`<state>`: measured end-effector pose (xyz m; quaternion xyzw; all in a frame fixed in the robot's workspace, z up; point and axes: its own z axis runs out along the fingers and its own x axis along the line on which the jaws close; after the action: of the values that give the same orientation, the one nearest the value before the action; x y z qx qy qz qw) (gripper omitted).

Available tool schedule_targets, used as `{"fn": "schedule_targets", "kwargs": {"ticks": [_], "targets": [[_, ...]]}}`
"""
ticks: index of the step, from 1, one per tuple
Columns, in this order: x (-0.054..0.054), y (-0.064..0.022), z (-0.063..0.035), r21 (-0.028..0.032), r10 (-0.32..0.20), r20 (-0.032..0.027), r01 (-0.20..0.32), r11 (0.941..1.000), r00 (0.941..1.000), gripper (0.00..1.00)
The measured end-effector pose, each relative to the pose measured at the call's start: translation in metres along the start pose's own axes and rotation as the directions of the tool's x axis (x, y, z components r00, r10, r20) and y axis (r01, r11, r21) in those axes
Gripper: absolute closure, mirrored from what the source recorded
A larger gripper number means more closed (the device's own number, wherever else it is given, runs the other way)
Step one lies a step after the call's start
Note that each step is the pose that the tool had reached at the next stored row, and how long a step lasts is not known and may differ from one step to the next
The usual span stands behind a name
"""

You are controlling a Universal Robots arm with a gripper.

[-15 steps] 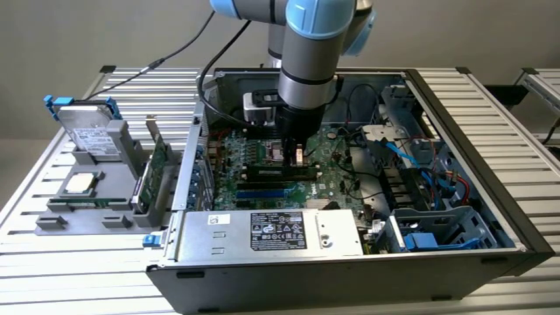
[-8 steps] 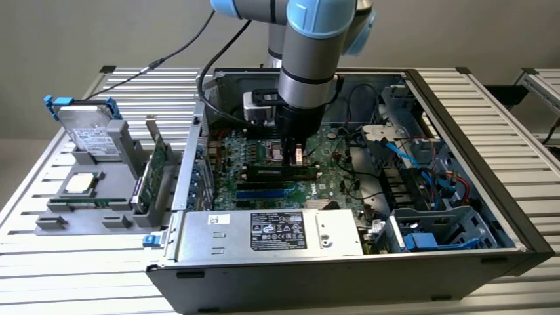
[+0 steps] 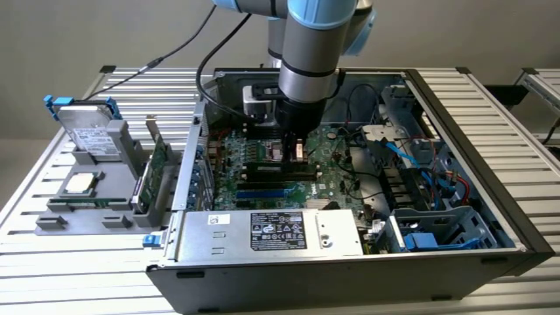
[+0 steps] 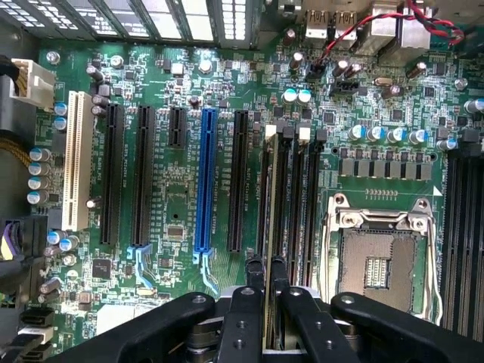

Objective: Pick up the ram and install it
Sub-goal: 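Insert the ram into the slot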

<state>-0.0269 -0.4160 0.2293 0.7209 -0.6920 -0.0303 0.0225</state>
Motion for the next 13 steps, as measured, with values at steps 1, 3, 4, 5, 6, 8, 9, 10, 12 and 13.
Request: {"fn": "schedule_targets", "kwargs": {"ticks": [1,3,4,5,6,8,9,10,12,13], "targets": [[0.0,0.0,0.0,0.0004,0.0,-0.0002,0.0,1.0,1.0,0.85],[0.0,0.0,0.0001,0.0029,0.0,-0.0004,0.0,1.0,1.0,0.85],[0.0,0.0,0.0001,0.0053,0.0,-0.0006,0.0,1.0,1.0,0.85],[0.0,-0.0001,0.0003,0.0078,0.0,-0.0009,0.0,1.0,1.0,0.85],[-0.0001,0.0001,0.0007,0.0108,0.0,-0.001,0.0,0.9999,1.0,0.85],[-0.0001,0.0003,0.0015,0.0116,0.0,-0.0018,0.0,0.9999,1.0,0.85],[-0.0002,0.0003,0.0021,0.0118,0.0,-0.0022,0.0,0.9999,1.0,0.85],[-0.0002,0.0003,0.0029,0.012,0.0,-0.0028,0.0,0.9999,1.0,0.85],[-0.0002,0.0003,0.004,0.0122,0.0,-0.0036,0.0,0.9999,1.0,0.85],[-0.0001,0.0003,0.0042,0.0122,0.0,-0.004,0.0,0.9999,1.0,0.85]]}}
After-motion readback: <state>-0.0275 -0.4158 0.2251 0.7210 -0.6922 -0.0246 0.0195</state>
